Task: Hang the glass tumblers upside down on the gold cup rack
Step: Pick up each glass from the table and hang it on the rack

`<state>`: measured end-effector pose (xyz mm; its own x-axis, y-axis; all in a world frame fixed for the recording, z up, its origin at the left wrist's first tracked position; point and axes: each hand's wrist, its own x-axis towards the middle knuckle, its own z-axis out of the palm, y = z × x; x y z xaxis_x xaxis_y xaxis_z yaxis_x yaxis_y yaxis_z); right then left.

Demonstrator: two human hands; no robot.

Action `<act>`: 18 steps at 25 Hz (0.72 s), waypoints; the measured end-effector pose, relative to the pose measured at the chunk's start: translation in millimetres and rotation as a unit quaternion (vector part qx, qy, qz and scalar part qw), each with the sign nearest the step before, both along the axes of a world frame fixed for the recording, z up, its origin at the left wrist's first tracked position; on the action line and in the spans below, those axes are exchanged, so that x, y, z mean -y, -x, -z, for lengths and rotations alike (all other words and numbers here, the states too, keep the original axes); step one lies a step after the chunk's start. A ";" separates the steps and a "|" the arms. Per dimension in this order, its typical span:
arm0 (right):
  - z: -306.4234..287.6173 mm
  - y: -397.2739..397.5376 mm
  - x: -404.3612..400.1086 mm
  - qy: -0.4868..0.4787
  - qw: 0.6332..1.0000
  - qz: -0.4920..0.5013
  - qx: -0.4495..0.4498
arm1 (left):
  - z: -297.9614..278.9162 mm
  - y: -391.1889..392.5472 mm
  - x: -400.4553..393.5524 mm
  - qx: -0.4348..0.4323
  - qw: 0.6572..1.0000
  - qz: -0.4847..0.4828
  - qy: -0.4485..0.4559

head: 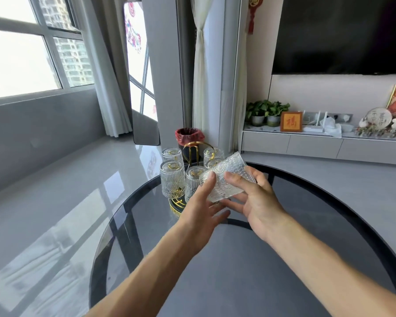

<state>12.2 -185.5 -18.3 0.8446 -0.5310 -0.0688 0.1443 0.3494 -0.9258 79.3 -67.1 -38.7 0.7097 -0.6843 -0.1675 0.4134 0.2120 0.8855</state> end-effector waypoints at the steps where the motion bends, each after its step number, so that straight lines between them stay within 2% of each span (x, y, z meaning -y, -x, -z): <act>1: -1.6 -1.2 -4.2 0.005 1.000 -0.014 0.007 | -3.7 -3.6 -7.6 0.014 1.000 -0.005 0.004; 4: -8.9 -10.3 -15.5 0.124 0.991 -0.036 -0.027 | -20.7 -26.4 -30.0 0.061 0.994 -0.083 0.040; 8: -19.0 -41.0 -20.7 0.256 0.966 0.034 -0.033 | -42.2 -63.9 -50.8 0.063 0.978 -0.179 0.088; 11: -28.7 -74.3 -15.1 0.457 0.883 0.100 -0.035 | -46.8 -93.5 -53.9 0.042 0.972 -0.204 0.112; 13: -30.9 -96.4 -7.0 0.560 0.821 0.092 -0.057 | -47.3 -109.3 -51.2 0.020 0.969 -0.211 0.125; 16: -23.5 -124.6 4.6 0.639 0.756 0.028 -0.142 | -47.3 -129.2 -44.9 0.003 0.962 -0.242 0.128; 18: -17.1 -141.2 10.2 0.650 0.738 -0.021 -0.183 | -47.6 -145.1 -42.6 0.012 0.959 -0.258 0.116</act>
<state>153.4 -195.7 -1.2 0.9130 -0.3239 0.2480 -0.1842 -0.8699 -0.4576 224.4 -24.5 8.8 0.9658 -0.2572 -0.0332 0.1807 0.5756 0.7975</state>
